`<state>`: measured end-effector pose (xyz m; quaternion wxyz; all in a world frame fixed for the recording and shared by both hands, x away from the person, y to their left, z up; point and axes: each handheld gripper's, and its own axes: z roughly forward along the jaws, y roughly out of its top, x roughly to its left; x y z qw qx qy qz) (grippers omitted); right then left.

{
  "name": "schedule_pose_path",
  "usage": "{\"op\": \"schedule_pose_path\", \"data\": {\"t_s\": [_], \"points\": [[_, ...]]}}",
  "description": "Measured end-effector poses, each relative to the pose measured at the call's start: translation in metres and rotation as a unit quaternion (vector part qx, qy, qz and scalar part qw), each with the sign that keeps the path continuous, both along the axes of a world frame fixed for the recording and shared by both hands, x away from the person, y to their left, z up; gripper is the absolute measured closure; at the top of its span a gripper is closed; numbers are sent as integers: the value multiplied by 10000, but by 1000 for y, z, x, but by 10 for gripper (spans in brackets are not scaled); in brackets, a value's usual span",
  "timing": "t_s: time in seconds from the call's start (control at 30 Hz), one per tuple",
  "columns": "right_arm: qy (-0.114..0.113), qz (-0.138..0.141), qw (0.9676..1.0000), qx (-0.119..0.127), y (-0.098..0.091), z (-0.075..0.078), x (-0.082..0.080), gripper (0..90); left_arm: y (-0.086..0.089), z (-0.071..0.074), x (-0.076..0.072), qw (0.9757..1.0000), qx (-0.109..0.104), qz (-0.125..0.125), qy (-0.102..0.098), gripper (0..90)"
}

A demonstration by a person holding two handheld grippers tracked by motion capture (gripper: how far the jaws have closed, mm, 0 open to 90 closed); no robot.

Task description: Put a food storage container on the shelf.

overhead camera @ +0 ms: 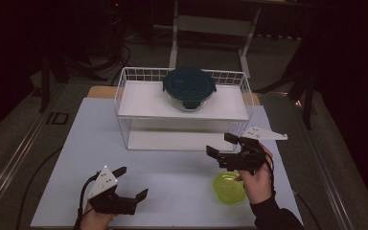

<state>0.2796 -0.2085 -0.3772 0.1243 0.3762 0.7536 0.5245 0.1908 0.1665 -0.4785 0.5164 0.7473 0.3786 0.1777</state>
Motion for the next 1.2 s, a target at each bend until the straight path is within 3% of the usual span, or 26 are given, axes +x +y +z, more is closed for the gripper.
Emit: {"op": "schedule_pose_path", "data": {"t_s": [0.1, 0.37, 0.7, 0.93, 1.2], "points": [[-119, -128, 9998, -34, -10, -9, -5, 133, -1, 0, 0, 10000, -3, -12, -8, 0], [158, -123, 9998, 69, -31, -27, -12, 111, 0, 0, -1, 10000, -45, -7, -23, 0], [95, -90, 9999, 68, -52, -43, -24, 111, -1, 0, -1, 10000, -56, -42, -20, 0], [74, -277, 9996, 18, -73, -51, -32, 111, -1, 0, -1, 10000, -64, -41, -24, 0], [259, -500, 9984, -66, -99, -64, -43, 139, -1, 0, 0, 9999, -112, -57, -24, 0]]}}
